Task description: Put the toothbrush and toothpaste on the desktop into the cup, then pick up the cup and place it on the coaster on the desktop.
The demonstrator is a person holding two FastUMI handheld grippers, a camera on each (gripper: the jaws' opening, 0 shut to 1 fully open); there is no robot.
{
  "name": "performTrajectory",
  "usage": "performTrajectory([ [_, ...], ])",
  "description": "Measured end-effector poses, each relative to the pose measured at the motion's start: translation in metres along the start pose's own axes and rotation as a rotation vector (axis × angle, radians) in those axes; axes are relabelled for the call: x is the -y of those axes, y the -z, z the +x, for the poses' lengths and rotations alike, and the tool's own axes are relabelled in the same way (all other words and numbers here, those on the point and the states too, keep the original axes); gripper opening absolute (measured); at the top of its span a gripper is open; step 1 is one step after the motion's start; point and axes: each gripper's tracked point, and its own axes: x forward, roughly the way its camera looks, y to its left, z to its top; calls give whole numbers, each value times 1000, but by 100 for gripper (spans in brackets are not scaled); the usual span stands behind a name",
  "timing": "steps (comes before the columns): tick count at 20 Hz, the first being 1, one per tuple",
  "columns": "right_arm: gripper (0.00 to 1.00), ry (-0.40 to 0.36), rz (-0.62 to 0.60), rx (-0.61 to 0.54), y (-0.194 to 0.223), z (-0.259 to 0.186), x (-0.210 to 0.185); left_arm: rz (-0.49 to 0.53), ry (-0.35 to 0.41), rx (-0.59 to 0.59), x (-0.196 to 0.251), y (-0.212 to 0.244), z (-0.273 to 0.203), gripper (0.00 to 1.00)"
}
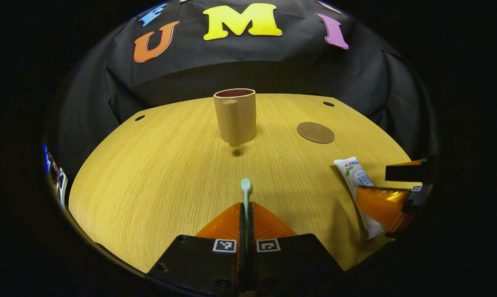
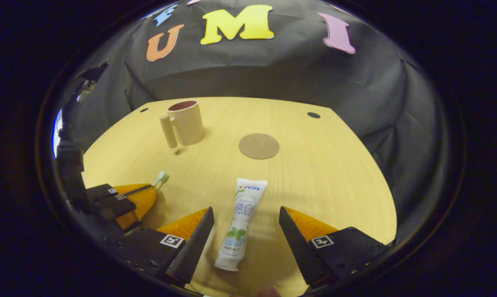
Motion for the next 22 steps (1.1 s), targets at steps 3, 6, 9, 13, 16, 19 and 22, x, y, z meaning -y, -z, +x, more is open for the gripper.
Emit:
performTrajectory([
  [3, 93, 9, 17, -31, 6, 7, -1, 11, 3, 1, -1, 0, 0, 3],
  [6, 75, 4, 31, -67, 12, 15, -3, 9, 5, 1, -1, -1, 0, 3],
  [9, 52, -2, 35, -75, 13, 15, -6, 6, 7, 1, 0, 1, 0, 3],
  [13, 24, 2, 45, -82, 10, 16, -7, 2, 9, -1, 0, 0, 0, 3],
  [16, 16, -7, 42, -83, 9, 14, -8, -3, 10, 0, -2, 0, 0, 3],
  [19, 11, -12, 41, -76, 7, 10, -6, -9, 10, 18, -2, -7, -2, 3],
  [22, 11, -34, 47, -34, -5, -6, -9, -10, 18, 64, -3, -28, -9, 3],
])
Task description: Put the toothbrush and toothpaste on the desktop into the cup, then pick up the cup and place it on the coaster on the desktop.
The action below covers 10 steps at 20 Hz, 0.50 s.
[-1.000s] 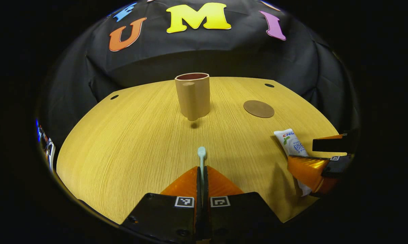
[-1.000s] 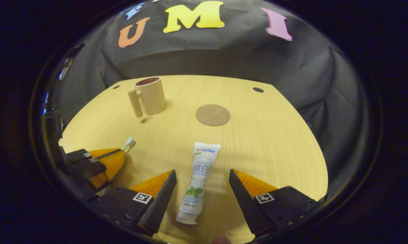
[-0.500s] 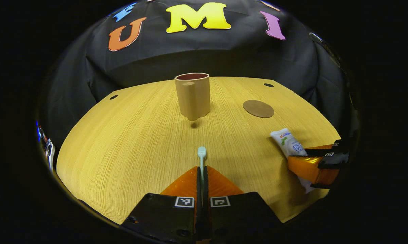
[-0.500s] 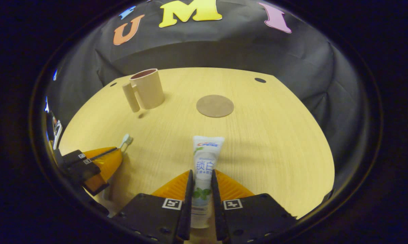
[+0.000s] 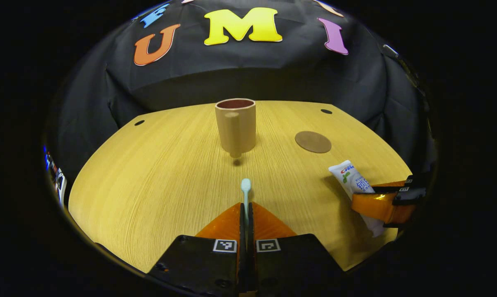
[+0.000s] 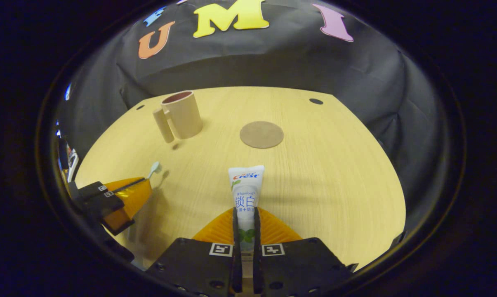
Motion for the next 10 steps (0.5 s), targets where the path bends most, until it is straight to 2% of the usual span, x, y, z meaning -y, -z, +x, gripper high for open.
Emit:
performTrajectory([
  [5, 11, -20, -6, 75, -23, -28, -1, -18, 10, 130, -4, -54, -19, 4],
  [6, 11, -21, -6, 92, -29, -33, 0, -18, 13, 158, -5, -66, -23, 0],
  [7, 11, -20, -8, 106, -34, -38, 0, -23, 16, 185, -6, -78, -26, 3],
  [10, 11, -22, -20, 153, -54, -52, 0, -50, 12, 262, -13, -117, -32, 3],
])
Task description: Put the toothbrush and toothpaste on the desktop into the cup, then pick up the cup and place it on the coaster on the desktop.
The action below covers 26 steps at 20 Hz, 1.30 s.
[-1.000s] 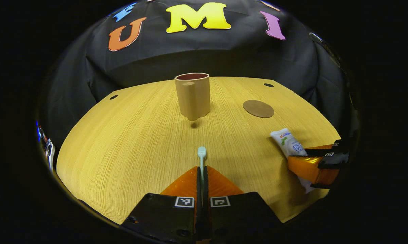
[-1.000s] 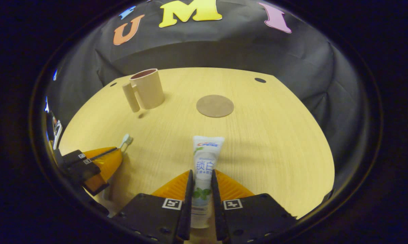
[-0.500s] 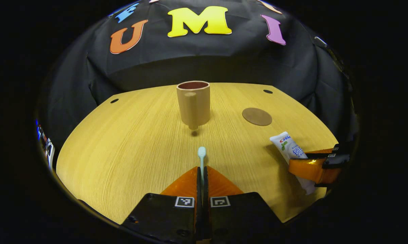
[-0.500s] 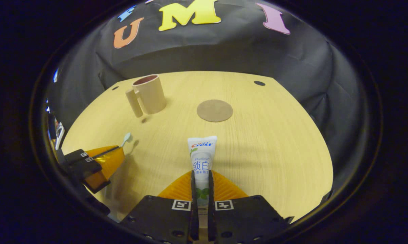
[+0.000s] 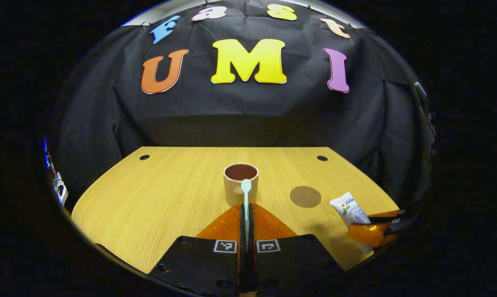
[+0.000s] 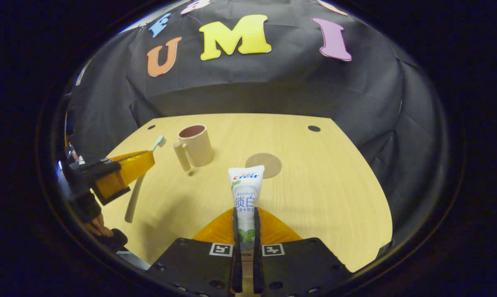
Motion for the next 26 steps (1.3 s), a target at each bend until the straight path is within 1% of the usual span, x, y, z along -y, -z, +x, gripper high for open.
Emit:
performTrajectory([
  [4, 11, 8, 1, 68, -36, -18, 4, -50, 1, 135, -10, -65, 17, 3],
  [6, 11, 21, -9, 104, -51, -25, 9, -55, 2, 198, -13, -90, 32, 3],
  [7, 8, 25, -10, 116, -56, -28, 10, -58, 8, 227, -14, -102, 42, 3],
  [8, 11, 30, -10, 124, -59, -31, 13, -59, 14, 256, -15, -114, 51, 3],
  [12, 11, 47, 25, 121, -57, -35, 23, -88, 41, 333, -16, -140, 88, 3],
  [16, 11, 55, 90, 93, -36, -29, 32, -84, 74, 414, -14, -161, 113, 3],
  [18, 11, 52, 126, 89, -28, -24, 32, -96, 81, 442, -15, -164, 124, 3],
  [19, 12, 50, 130, 81, -20, -20, 31, -106, 85, 449, -15, -163, 129, 3],
  [21, 11, 45, 140, 57, -7, -12, 30, -121, 89, 442, -14, -158, 142, 3],
  [22, 13, 43, 147, 41, 0, -10, 30, -122, 86, 433, -14, -155, 147, 3],
  [23, 13, 41, 152, 29, 5, -8, 30, -124, 82, 430, -16, -153, 152, 3],
  [26, 8, 50, 155, 24, 2, -4, 34, -130, 81, 411, -14, -145, 163, 3],
])
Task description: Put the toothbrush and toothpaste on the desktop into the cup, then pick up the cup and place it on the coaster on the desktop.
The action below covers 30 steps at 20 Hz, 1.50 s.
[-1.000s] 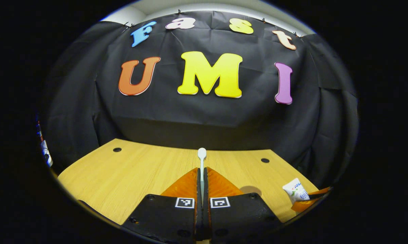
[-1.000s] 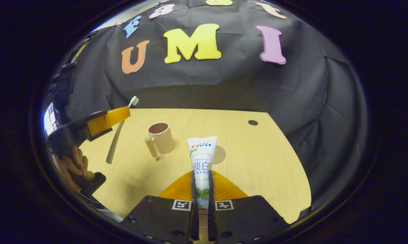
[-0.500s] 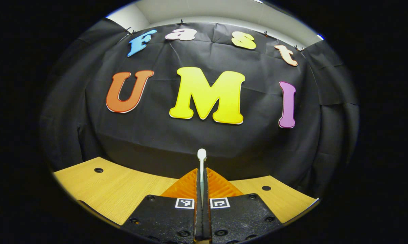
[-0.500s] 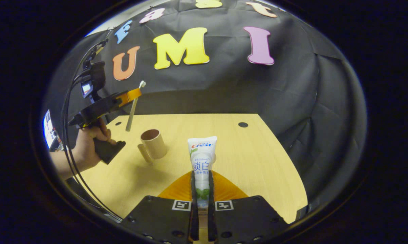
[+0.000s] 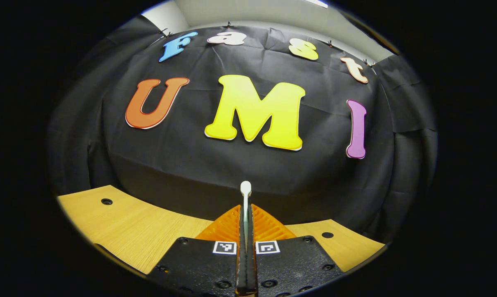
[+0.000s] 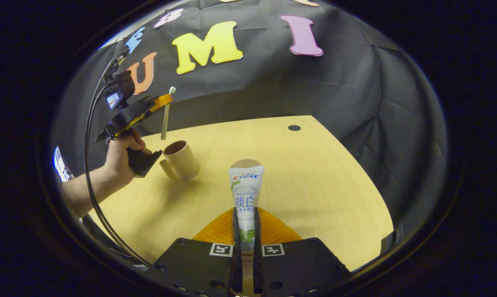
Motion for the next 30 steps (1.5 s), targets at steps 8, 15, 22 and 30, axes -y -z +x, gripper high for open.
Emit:
performTrajectory([
  [8, 11, 11, -16, 19, -9, 6, 1, -22, -30, -22, -10, 13, -6, 3],
  [15, 11, 10, -18, 19, -4, 3, -5, -32, -24, -35, -9, 17, -8, 4],
  [22, 10, 14, -19, 18, -4, 4, -7, -20, -14, -23, -8, 15, -13, 4],
  [30, 11, 13, -18, 9, -1, 6, -11, -24, 2, -23, -9, 21, -6, 6],
])
